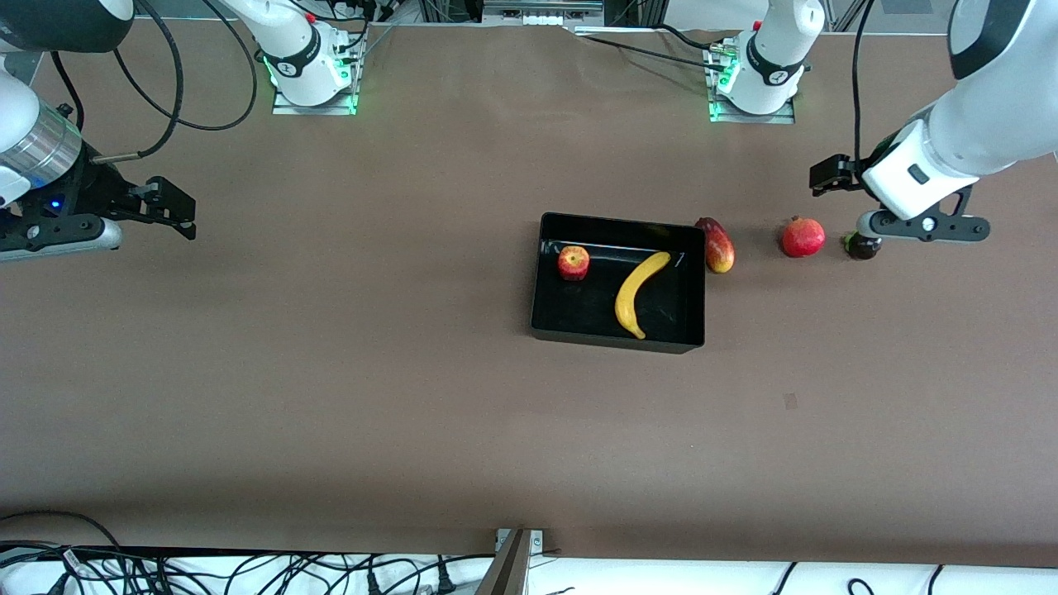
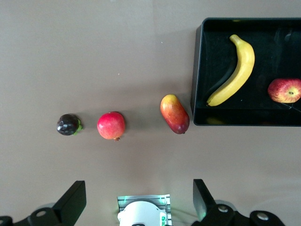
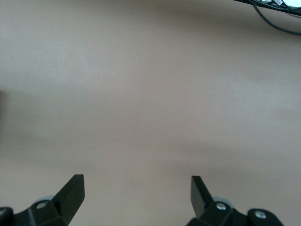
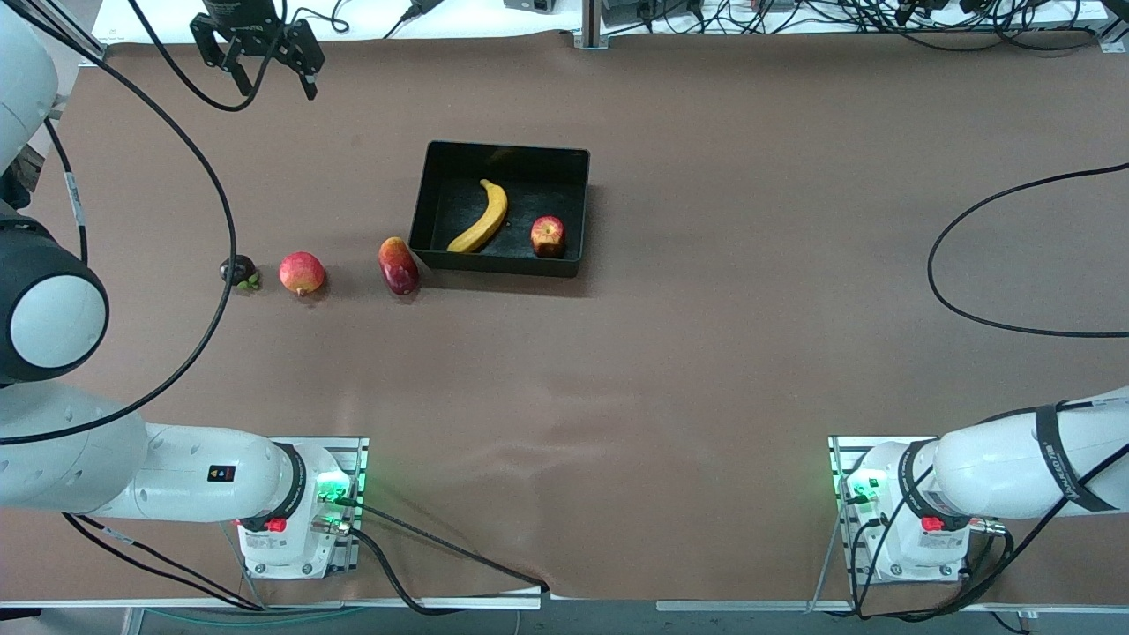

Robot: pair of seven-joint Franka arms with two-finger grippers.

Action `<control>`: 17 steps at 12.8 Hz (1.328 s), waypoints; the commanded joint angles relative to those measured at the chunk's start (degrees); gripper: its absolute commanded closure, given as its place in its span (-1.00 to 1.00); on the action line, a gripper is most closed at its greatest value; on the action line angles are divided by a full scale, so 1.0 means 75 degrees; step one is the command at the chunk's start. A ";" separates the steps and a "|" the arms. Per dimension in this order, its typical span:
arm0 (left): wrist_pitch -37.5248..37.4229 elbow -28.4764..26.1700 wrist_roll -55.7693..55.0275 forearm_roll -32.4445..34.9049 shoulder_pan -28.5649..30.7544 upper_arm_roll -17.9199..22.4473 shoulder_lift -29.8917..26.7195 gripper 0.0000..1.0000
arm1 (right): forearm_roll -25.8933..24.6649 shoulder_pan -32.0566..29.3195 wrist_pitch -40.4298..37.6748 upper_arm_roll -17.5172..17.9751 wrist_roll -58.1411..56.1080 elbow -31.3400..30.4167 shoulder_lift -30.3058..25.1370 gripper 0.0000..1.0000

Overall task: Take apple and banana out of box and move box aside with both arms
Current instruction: 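Move the left gripper over the red-yellow apple in the black tray, then lower the left gripper and grasp the apple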

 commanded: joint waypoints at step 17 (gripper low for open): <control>0.5691 -0.0613 -0.4594 -0.0166 -0.3502 -0.0534 0.3914 -1.00 | 0.0030 0.0097 -0.0054 -0.0020 -0.0002 0.0046 -0.0016 -1.00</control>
